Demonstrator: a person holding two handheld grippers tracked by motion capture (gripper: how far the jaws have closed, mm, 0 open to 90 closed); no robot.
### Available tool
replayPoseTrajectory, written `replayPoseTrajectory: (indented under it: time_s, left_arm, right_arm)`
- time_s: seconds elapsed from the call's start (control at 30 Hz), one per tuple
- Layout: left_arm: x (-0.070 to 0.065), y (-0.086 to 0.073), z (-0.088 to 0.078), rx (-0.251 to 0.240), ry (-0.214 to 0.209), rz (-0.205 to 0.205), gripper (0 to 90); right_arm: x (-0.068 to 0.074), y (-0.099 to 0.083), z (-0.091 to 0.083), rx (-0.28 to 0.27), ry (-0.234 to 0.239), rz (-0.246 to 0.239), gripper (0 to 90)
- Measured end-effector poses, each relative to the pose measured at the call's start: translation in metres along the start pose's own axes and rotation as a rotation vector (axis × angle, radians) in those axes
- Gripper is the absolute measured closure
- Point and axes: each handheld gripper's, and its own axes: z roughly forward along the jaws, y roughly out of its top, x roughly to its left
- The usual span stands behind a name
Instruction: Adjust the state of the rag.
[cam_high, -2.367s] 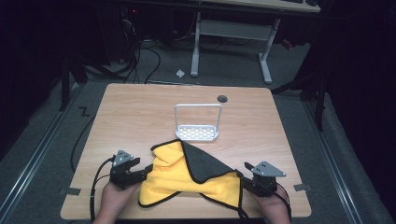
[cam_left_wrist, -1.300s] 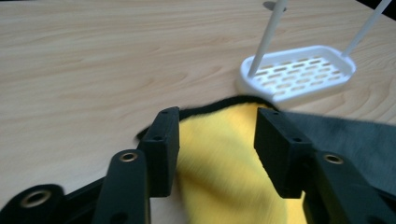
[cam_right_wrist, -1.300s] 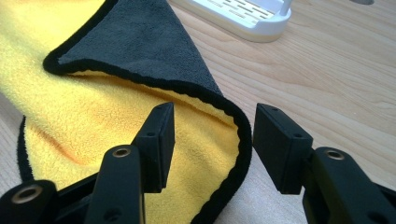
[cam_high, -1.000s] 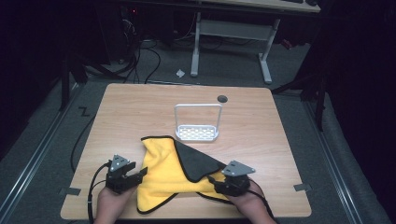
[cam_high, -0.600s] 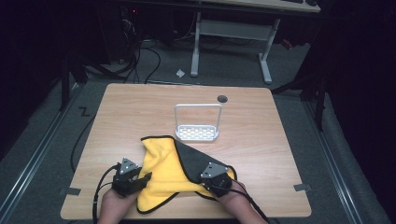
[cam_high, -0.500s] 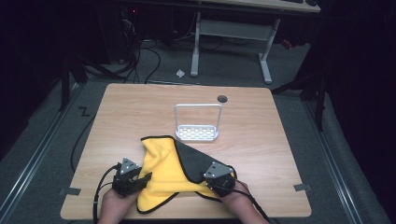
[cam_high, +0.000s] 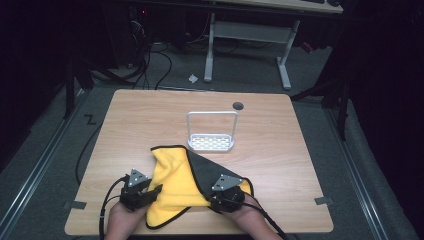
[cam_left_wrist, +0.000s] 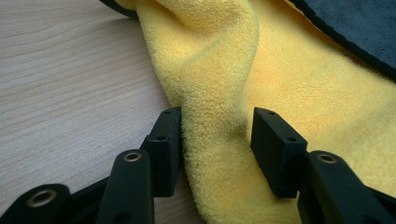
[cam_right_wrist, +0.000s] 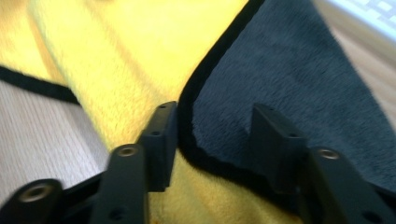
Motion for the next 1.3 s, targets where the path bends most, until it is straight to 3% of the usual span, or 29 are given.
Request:
replayPoseTrajectory:
  time_s: [0.1, 0.27, 0.33, 0.37, 0.4, 0.5, 0.6, 0.7, 0.77, 0.83, 0.9, 0.97, 1.03, 1.07, 1.13, 1.17, 1.23, 1.3]
  left_arm:
    - [0.000, 0.000, 0.000, 0.000, 0.001, 0.002, 54.4]
    - [-0.001, -0.001, 0.000, 0.002, 0.006, 0.005, 54.4]
    - [0.000, -0.001, -0.001, 0.000, 0.008, 0.002, 54.5]
    - [0.000, -0.001, -0.001, 0.000, 0.007, 0.001, 54.4]
    - [0.000, -0.001, -0.001, -0.001, 0.006, 0.001, 54.3]
    - [-0.002, -0.001, -0.001, -0.006, -0.001, 0.005, 53.2]
    - [-0.004, 0.001, 0.000, -0.012, -0.013, 0.008, 50.8]
    - [-0.007, 0.002, -0.007, -0.030, -0.019, 0.008, 45.1]
    - [-0.009, 0.002, -0.017, -0.051, -0.009, 0.022, 41.6]
    - [-0.010, -0.005, -0.026, -0.069, -0.003, 0.013, 39.7]
    - [-0.010, -0.013, -0.032, -0.053, -0.014, 0.000, 38.6]
    - [-0.013, -0.020, -0.038, -0.048, -0.013, 0.004, 41.3]
    - [-0.014, -0.026, -0.042, -0.038, -0.009, 0.016, 55.5]
    - [-0.014, -0.027, -0.042, -0.033, -0.026, 0.000, 60.8]
    - [-0.015, -0.027, -0.039, -0.015, -0.060, -0.017, 62.5]
    - [-0.017, -0.026, -0.037, -0.012, -0.072, -0.018, 63.1]
    - [-0.024, -0.023, -0.033, -0.025, -0.091, -0.008, 63.0]
    - [-0.032, -0.017, -0.031, -0.065, -0.116, 0.002, 57.8]
  right_arm:
    - [0.004, -0.001, 0.000, 0.011, -0.020, -0.036, 79.2]
    - [0.003, 0.002, -0.014, -0.038, -0.052, -0.047, 83.0]
    - [-0.006, 0.006, -0.034, -0.106, -0.122, -0.042, 83.1]
    - [-0.015, 0.007, -0.042, -0.124, -0.150, -0.028, 83.1]
    - [-0.035, 0.006, -0.052, -0.138, -0.210, 0.015, 83.1]
    - [-0.087, -0.005, -0.060, -0.097, -0.339, 0.117, 82.6]
    - [-0.127, -0.016, -0.045, -0.016, -0.371, 0.194, 78.4]
    - [-0.143, -0.020, -0.036, 0.029, -0.388, 0.235, 58.2]
    - [-0.135, -0.016, -0.052, -0.017, -0.401, 0.231, 52.3]
    - [-0.120, -0.018, -0.069, -0.054, -0.382, 0.209, 51.5]
    - [-0.102, -0.028, -0.083, -0.073, -0.348, 0.193, 55.0]
    - [-0.085, -0.041, -0.089, -0.067, -0.271, 0.210, 59.3]
    - [-0.067, -0.055, -0.089, -0.038, -0.210, 0.213, 66.3]
    - [-0.060, -0.061, -0.088, -0.025, -0.182, 0.215, 70.1]
    - [-0.051, -0.071, -0.081, 0.026, -0.147, 0.209, 79.0]
    - [-0.049, -0.075, -0.079, 0.052, -0.151, 0.199, 83.3]
    - [-0.051, -0.083, -0.082, 0.053, -0.162, 0.199, 89.4]
    - [-0.059, -0.089, -0.089, 0.093, -0.259, 0.159, 90.0]
